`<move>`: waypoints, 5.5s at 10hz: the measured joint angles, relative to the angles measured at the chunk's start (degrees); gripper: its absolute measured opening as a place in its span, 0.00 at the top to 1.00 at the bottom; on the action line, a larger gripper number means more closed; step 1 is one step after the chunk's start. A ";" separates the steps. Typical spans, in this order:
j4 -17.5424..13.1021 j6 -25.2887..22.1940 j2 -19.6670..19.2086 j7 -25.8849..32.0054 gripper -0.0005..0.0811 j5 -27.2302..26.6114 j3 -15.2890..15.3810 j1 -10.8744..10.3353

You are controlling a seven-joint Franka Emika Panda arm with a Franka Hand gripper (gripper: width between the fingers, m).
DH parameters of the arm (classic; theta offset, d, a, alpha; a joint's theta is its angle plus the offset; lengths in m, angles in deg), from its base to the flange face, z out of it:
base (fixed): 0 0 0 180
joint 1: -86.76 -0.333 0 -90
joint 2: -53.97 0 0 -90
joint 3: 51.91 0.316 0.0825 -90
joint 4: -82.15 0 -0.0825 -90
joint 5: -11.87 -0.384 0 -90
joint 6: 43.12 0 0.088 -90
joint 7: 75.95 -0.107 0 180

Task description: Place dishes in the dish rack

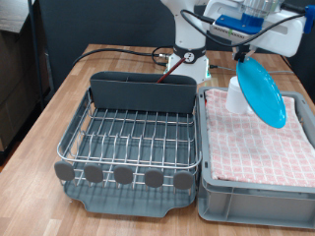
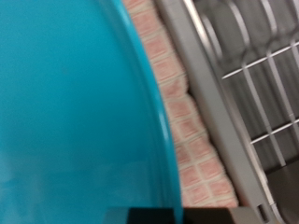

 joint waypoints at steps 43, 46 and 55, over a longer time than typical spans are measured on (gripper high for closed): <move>1.88 16.86 -9.17 15.26 0.97 54.51 -22.88 10.46; 2.10 18.89 -10.53 14.17 0.97 55.00 -23.58 10.46; 2.11 21.02 -12.89 12.03 0.68 55.13 -24.33 10.46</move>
